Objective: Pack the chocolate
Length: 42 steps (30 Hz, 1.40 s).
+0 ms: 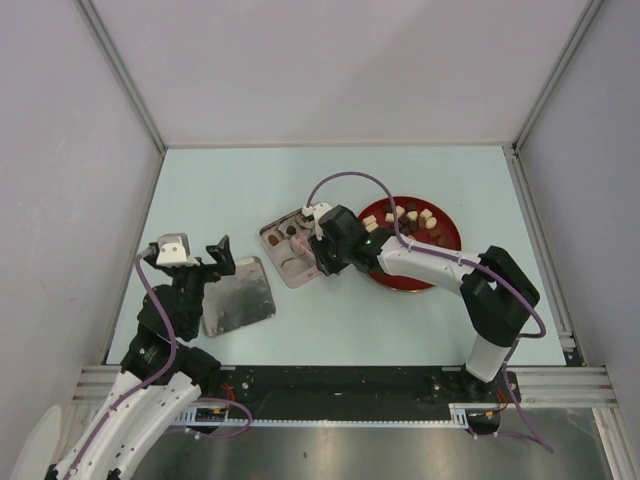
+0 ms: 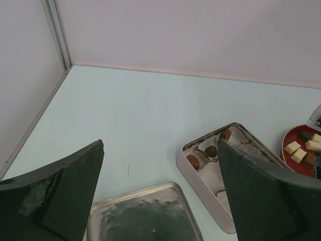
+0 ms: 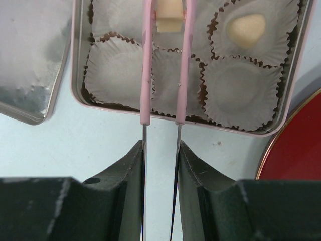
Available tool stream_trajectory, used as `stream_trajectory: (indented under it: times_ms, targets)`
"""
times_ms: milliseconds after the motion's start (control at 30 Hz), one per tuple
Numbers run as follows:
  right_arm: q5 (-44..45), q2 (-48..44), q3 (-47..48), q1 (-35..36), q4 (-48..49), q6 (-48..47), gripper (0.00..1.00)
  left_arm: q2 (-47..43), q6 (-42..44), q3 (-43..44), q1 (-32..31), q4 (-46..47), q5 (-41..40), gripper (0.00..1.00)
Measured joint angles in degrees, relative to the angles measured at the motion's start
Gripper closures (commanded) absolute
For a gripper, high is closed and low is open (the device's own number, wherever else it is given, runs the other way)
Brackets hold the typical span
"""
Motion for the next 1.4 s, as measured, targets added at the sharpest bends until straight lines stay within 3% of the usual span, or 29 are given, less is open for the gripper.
stream_trajectory:
  times_ms: [267,467,1033,1400]
  targets:
    - [2.8,0.4,0.0,0.1,-1.0,0.0,0.66,0.2,0.1,-0.3,0.0,0.4,0.2,0.0]
    - [3.4,0.6,0.0,0.1,-0.9,0.0,0.56,0.4,0.1,-0.5,0.1,0.4,0.3,0.0]
    - [4.4,-1.7,0.0,-0.4,-1.3,0.0,0.55,1.2,0.1,-0.6,0.4,0.4,1.1,0.0]
    - [10.3,-9.2,0.1,-6.3,-7.8,0.1,0.55,1.3,0.1,-0.6,0.4,0.4,1.5,0.0]
